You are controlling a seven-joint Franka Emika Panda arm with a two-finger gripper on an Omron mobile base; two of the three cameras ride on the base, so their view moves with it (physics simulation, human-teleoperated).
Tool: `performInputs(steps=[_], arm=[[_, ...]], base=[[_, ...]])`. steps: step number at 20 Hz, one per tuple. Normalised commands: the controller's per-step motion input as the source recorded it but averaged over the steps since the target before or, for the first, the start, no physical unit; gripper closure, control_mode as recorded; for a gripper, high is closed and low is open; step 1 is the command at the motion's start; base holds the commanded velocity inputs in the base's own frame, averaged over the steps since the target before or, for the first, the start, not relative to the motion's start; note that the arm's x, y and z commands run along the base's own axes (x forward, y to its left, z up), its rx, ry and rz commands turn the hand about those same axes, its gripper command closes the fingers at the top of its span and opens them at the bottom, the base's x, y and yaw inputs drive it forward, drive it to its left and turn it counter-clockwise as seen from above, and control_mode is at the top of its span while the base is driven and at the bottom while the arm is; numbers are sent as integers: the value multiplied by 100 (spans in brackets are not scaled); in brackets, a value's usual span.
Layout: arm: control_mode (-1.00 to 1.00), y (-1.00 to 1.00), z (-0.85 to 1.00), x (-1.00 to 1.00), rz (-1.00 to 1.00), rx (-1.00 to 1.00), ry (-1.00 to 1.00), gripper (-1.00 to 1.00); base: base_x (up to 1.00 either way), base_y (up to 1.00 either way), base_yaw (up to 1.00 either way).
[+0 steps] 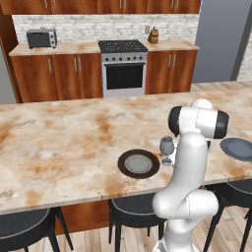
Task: Retrieve the wine glasses from the counter and place one next to each plate.
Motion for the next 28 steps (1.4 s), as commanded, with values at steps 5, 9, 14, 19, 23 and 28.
performInputs(steps=[5,9,14,19,23,28], arm=[[-100,-11,-13,0,-1,0,2,-100],[-100,-5,-12,0,-5,0,3,-100],[-100,-45,-2,-2,-9,0,1,-100],[-100,-55,3,-5,-11,0,0,-100],[-100,-30,34,-44,-12,0,-9,-100],[-100,-14,81,-48,-9,0,-12,-100]], base=[[0,0,0],[0,0,0],[0,0,0],[0,0,0],[0,0,0],[0,0,0]])
